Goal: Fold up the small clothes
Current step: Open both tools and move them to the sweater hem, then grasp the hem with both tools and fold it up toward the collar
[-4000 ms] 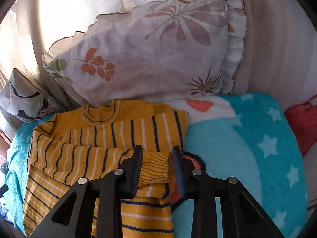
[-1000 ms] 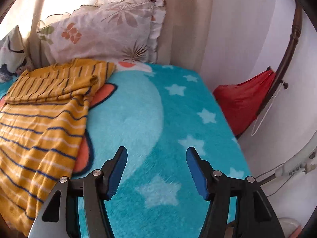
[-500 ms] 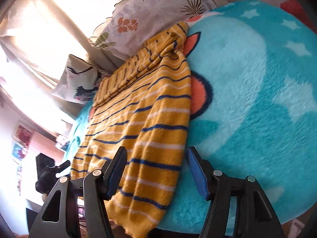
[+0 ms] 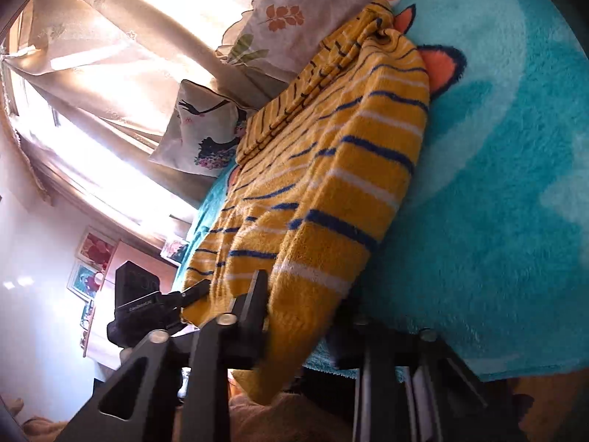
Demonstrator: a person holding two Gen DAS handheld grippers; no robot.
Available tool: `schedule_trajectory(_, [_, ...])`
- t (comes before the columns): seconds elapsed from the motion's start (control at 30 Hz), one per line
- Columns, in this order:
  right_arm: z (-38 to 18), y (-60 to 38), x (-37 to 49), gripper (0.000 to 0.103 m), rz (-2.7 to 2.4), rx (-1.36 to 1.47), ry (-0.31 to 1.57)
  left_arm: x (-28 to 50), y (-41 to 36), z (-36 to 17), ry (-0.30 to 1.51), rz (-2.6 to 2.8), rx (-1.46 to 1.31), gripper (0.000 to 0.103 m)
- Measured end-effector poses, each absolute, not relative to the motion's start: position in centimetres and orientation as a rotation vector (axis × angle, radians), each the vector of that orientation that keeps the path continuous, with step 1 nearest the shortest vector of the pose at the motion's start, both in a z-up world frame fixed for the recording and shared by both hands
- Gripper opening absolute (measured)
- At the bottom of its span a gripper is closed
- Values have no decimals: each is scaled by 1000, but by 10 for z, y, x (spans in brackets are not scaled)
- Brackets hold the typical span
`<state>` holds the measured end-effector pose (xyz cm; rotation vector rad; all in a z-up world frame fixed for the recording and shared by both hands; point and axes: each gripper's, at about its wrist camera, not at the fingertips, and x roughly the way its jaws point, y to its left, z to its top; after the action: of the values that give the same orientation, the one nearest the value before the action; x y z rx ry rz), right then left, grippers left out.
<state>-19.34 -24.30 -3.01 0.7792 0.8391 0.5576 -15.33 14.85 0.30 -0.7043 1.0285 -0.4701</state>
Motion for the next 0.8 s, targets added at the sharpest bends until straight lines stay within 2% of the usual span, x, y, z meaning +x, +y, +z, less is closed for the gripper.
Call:
schedule_trajectory(0.2, [16, -259, -210, 9, 636, 740, 727, -187, 160, 60, 855, -531, -651, 8])
schedule_trajectory(0.37, [40, -253, -249, 9, 697, 624, 715, -222, 150, 64, 840, -583, -632, 8])
schedule_trajectory(0.57, [16, -250, -229, 9, 641, 614, 789, -198, 161, 37, 941, -525, -688, 8])
schedule_trajectory(0.8, [48, -238, -191, 10, 635, 519, 754, -160, 159, 69, 885, -515, -637, 8])
